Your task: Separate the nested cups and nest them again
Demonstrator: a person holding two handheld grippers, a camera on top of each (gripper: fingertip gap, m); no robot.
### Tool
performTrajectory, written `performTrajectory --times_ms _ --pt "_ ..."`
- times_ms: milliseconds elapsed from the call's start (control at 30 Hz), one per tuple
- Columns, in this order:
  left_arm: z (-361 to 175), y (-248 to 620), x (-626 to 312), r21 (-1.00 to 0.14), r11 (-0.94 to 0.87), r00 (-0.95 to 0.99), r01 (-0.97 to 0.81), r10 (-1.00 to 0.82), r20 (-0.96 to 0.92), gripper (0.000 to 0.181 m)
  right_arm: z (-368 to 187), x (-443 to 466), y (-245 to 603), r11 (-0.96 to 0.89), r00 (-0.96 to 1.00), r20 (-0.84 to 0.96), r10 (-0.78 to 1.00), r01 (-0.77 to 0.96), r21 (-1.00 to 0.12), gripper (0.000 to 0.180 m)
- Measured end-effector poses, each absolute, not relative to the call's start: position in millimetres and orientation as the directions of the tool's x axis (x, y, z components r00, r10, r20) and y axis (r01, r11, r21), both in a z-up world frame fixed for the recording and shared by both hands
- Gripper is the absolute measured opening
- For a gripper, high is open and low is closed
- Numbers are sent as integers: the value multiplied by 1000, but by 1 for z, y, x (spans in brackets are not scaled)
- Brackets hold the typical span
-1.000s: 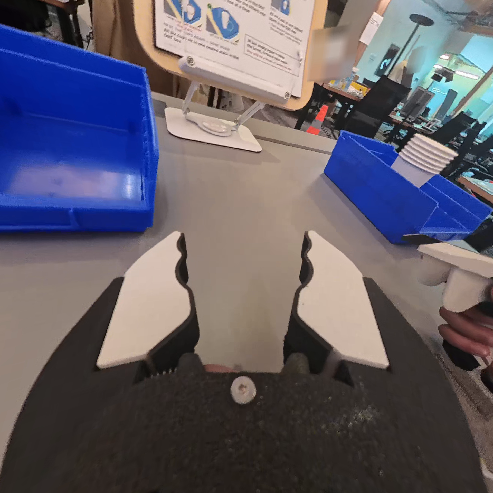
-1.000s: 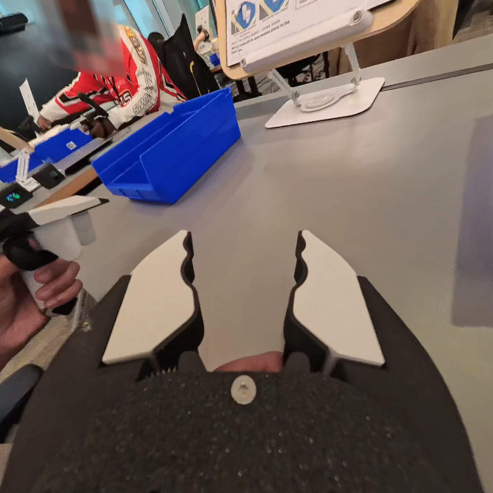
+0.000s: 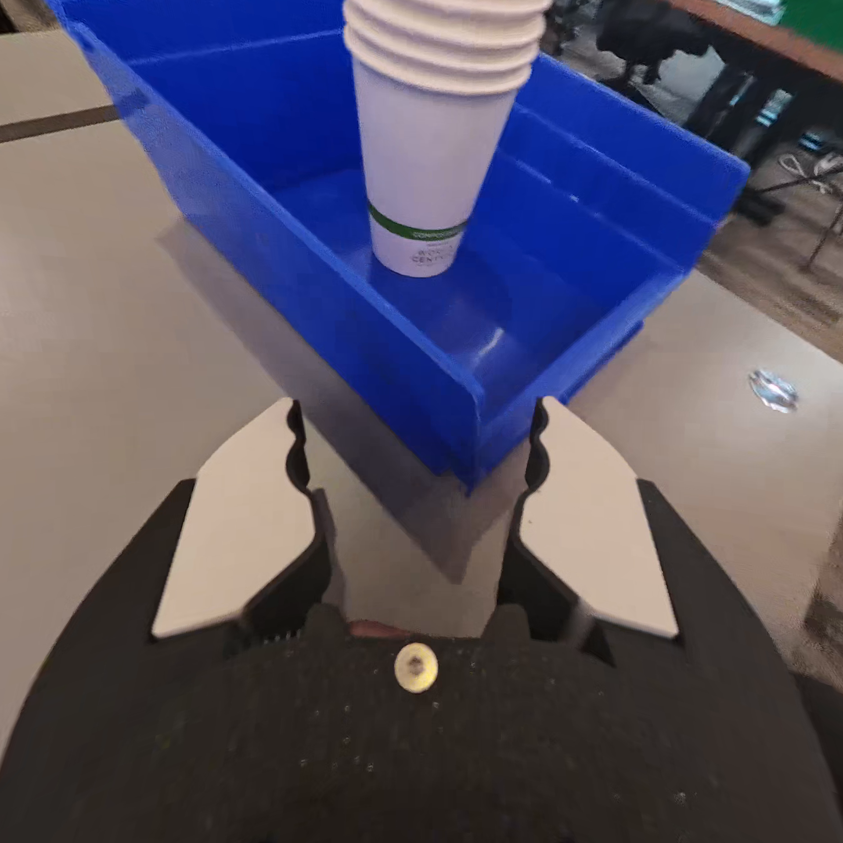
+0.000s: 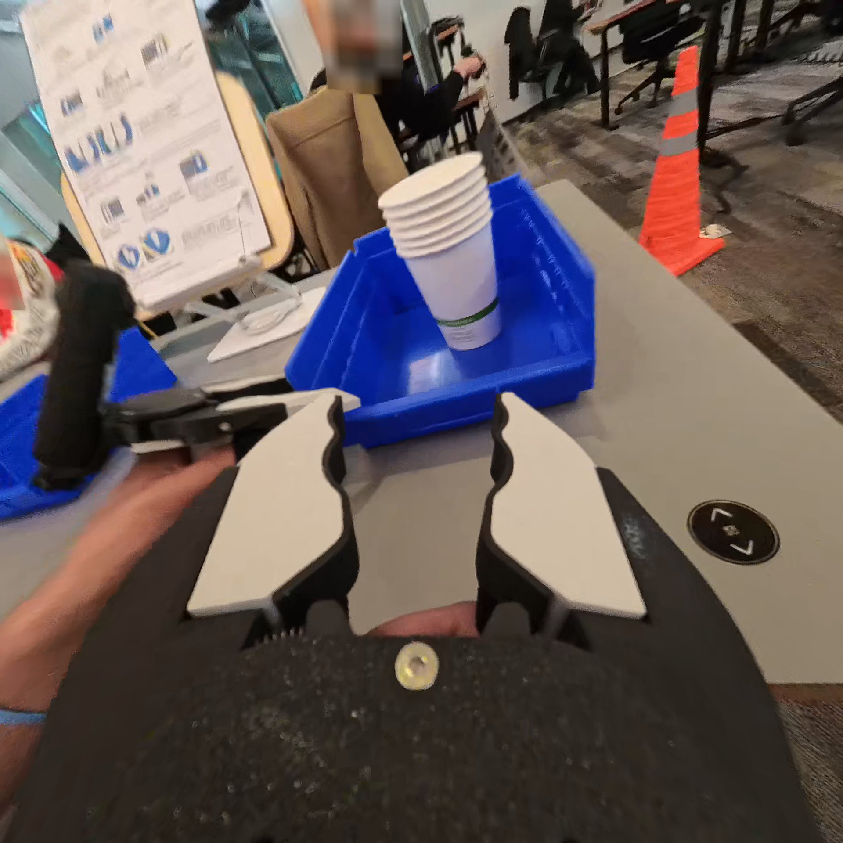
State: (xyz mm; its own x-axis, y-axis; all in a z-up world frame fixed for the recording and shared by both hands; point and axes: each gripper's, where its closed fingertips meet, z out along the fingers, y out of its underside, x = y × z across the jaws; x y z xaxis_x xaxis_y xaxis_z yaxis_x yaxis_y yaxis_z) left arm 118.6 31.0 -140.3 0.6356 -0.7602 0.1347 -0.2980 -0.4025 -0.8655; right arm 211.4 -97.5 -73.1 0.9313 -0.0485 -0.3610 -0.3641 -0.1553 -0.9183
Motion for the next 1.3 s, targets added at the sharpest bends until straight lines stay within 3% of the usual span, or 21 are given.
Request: performTrajectory --times_ms 167,333,400,433,500,567,633,867,1300 --pt "-152 59 125 -848 -478 734 -229 -657 172 94 -76 221 -85 -188 952 -300 -55 -305 -934 60" --pt "-144 83 89 -875 -464 801 -141 -573 175 43 -113 255 -49 -317 966 -117 -229 -187 -930 62" --pt "-144 84 89 -866 -477 790 -148 -584 186 33 -130 250 -23 -388 972 -123 -203 -195 -901 66" --pt "-142 83 90 -867 -474 781 -156 -596 185 18 -135 249 -12 -395 970 -127 -206 -202 -896 66" --pt "-139 86 87 -873 -450 805 -191 -580 123 13 -137 257 6 -386 962 -94 -258 -192 -902 58" --pt "-138 88 83 -878 -429 822 -210 -564 79 9 -137 267 19 -353 947 -110 -303 -219 -910 43" --pt "-136 88 80 -890 -407 838 -204 -543 57 7 -131 259 27 -293 930 -250 -269 -326 -899 5" --pt "-109 74 32 -938 -283 857 -200 -515 -27 3 -118 207 6 -235 926 -225 -303 -302 -924 3" --pt "-102 45 -194 -920 -380 966 -95 -258 7 4 -118 -10 26 -349 981 -172 89 -131 -928 5"
